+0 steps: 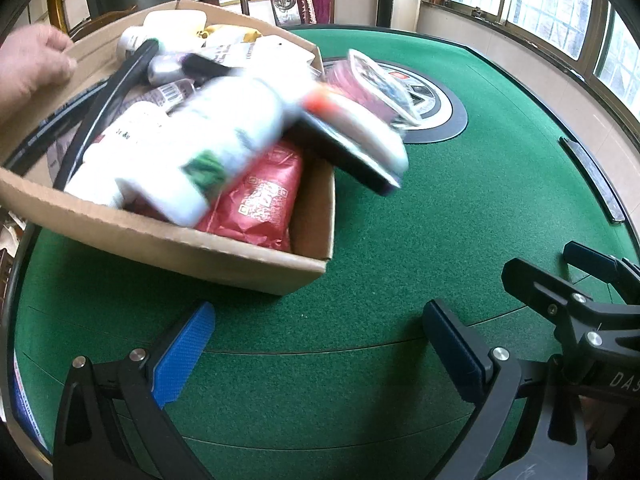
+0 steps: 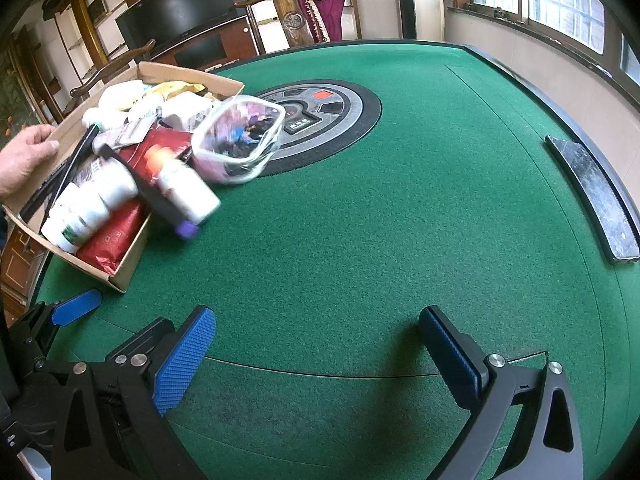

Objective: Organize objects

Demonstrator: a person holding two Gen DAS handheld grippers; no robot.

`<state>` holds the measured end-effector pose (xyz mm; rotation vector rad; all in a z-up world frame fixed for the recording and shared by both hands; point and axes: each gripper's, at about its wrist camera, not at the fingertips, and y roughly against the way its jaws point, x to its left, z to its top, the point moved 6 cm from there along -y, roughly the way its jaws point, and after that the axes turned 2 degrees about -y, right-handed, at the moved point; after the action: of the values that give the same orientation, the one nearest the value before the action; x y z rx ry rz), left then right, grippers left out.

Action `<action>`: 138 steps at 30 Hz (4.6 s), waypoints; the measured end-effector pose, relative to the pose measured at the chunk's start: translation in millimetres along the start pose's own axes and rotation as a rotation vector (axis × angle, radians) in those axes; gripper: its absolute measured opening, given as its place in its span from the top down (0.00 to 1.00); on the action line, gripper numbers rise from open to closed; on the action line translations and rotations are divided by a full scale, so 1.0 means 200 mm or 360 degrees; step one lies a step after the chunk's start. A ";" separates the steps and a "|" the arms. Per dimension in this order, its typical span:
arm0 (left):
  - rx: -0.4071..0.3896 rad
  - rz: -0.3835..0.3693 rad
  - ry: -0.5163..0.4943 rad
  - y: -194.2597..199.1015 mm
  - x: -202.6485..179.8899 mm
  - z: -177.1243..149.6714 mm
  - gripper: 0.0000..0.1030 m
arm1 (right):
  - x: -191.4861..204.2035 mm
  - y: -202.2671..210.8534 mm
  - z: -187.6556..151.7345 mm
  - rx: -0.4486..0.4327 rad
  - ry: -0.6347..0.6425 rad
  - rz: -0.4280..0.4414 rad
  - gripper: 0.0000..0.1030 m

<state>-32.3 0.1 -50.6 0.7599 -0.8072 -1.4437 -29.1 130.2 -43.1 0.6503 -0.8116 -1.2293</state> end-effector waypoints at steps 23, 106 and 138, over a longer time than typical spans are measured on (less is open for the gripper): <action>0.0001 0.0000 0.0000 0.00 0.01 -0.01 0.00 | 0.01 0.03 -0.01 0.0001 0.0001 0.0000 0.00; 0.0001 0.0000 -0.0001 0.02 -0.01 0.00 0.00 | 0.04 0.03 -0.02 0.0023 0.0040 -0.0037 0.00; 0.0000 0.0000 -0.0001 0.03 -0.01 -0.01 0.00 | -0.02 0.08 -0.08 0.0012 0.0012 -0.0056 0.00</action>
<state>-28.6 2.3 -47.0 0.7599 -0.8075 -1.4441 -8.1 137.0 -40.4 0.6773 -0.8019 -1.2553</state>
